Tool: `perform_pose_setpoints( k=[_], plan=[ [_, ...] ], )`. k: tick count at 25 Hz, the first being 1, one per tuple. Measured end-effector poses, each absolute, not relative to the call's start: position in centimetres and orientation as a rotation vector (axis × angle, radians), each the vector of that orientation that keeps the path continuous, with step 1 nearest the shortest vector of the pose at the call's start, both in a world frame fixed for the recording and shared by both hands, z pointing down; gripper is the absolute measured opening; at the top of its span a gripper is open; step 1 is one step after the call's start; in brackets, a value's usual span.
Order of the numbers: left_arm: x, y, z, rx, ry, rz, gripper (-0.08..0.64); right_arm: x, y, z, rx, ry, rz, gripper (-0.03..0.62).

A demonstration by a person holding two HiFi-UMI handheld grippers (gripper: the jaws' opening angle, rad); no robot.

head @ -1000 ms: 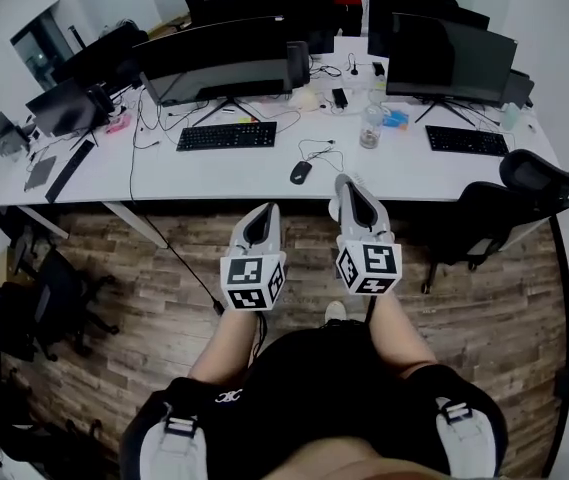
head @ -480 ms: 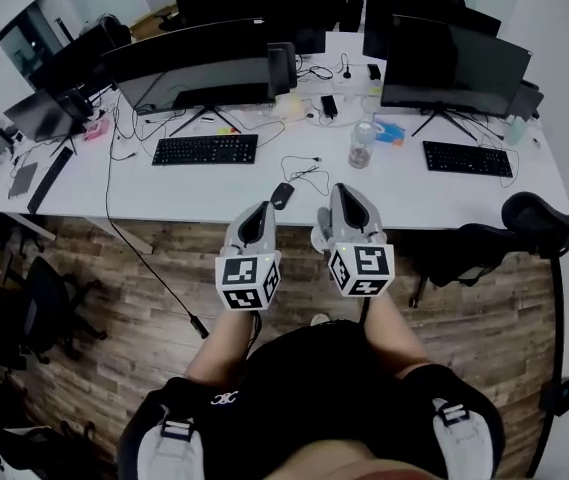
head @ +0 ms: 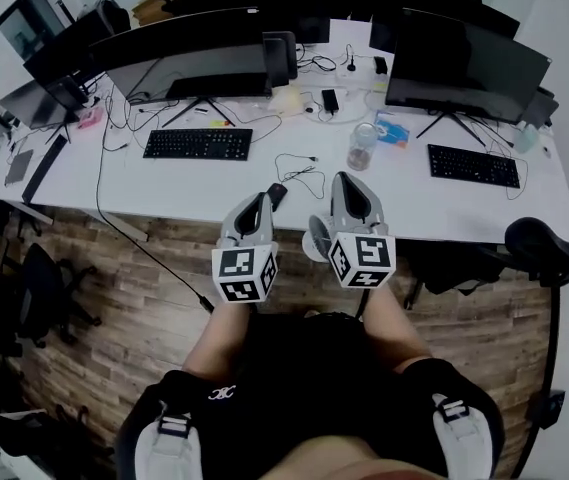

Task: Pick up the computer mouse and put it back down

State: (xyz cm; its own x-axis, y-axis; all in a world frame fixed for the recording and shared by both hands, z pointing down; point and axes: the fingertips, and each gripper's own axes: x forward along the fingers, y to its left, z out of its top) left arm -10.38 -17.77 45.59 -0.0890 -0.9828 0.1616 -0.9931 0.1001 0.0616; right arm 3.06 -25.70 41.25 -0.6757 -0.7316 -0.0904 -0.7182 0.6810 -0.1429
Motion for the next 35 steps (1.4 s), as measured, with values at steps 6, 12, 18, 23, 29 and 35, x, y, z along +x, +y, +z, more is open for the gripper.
perform_pose_setpoints(
  k=[6,12,18,23,29,35],
  plan=[
    [-11.3,-19.4,46.0,2.01,-2.191,0.119,0.054,2.1,-26.7,41.5,-1.195,2.759,-0.147,0.005],
    [-12.3,-21.5,46.5,2.057,-2.159,0.129,0.054,1.3,-28.4,41.6,-1.229,2.738,-0.148,0.005],
    [-14.8,-23.1,47.1,2.077,-2.114,0.136,0.054,-0.9,-29.4,41.2,-1.257,2.721,-0.143,0.005],
    [-16.5,-24.2,47.9,2.077,-2.069,0.131,0.054,-2.3,-29.9,41.5,-1.306,2.734,-0.131,0.005],
    [-17.5,-25.1,49.8,2.078,-2.007,0.171,0.054,-3.1,-30.5,42.0,-1.362,2.727,-0.137,0.005],
    [-18.2,-26.0,52.0,2.065,-1.947,0.215,0.054,-3.4,-30.6,42.7,-1.424,2.727,-0.144,0.005]
  ],
)
